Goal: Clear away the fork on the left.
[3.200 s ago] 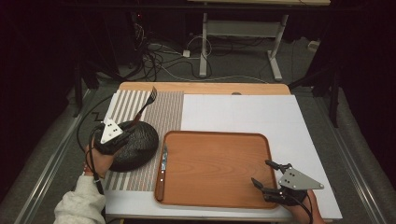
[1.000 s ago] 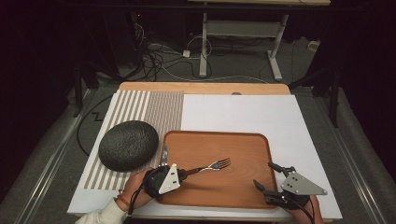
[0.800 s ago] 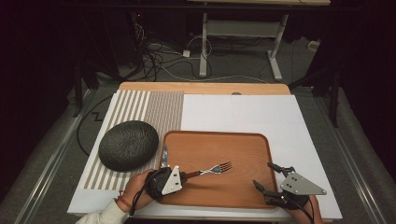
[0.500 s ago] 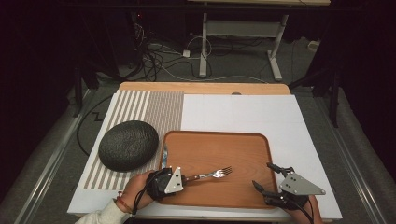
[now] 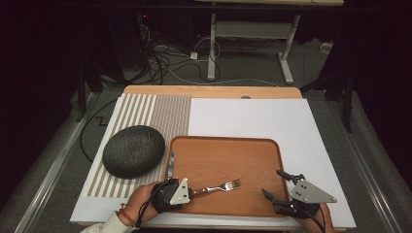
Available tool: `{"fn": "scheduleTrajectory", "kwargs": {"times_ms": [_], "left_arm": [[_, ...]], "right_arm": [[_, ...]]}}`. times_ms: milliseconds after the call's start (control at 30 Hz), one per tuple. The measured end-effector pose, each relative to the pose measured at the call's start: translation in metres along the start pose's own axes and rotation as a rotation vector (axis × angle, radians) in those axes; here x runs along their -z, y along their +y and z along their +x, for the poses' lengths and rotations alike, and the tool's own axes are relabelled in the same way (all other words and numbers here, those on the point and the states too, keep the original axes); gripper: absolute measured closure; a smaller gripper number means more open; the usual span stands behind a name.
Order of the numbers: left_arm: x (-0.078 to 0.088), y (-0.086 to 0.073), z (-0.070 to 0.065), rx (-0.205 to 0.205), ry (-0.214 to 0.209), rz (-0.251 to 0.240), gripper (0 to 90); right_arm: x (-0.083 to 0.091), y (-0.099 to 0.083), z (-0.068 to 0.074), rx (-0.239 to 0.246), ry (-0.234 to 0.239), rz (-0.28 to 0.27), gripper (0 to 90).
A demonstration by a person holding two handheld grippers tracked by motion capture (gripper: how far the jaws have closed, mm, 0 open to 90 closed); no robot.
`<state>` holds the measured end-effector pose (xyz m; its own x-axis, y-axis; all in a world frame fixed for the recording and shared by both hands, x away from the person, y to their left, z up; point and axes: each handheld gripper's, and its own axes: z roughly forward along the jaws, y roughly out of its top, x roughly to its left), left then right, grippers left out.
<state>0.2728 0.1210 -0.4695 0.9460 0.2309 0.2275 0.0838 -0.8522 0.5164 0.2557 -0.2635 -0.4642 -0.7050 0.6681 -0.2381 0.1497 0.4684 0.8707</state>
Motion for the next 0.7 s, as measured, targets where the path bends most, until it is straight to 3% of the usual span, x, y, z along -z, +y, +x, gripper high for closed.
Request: {"fn": "scheduleTrajectory", "kwargs": {"times_ms": [200, 367, 467, 700], "left_arm": [[0.007, 0.002, -0.002, -0.004, -0.028, -0.061, 68.0], [0.006, 0.013, 0.001, -0.041, -0.046, -0.119, 83.2], [0.001, 0.024, 0.006, -0.069, -0.060, -0.132, 87.3], [-0.020, 0.051, 0.010, -0.145, -0.117, -0.129, 87.2]], "right_arm": [[0.000, 0.000, 0.000, 0.003, -0.001, -0.002, 25.8], [0.001, 0.001, -0.001, -0.002, -0.006, -0.009, 25.8], [0.000, 0.001, -0.001, -0.002, -0.009, -0.008, 25.8], [-0.001, 0.000, -0.001, -0.011, -0.007, 0.001, 25.8]]}}
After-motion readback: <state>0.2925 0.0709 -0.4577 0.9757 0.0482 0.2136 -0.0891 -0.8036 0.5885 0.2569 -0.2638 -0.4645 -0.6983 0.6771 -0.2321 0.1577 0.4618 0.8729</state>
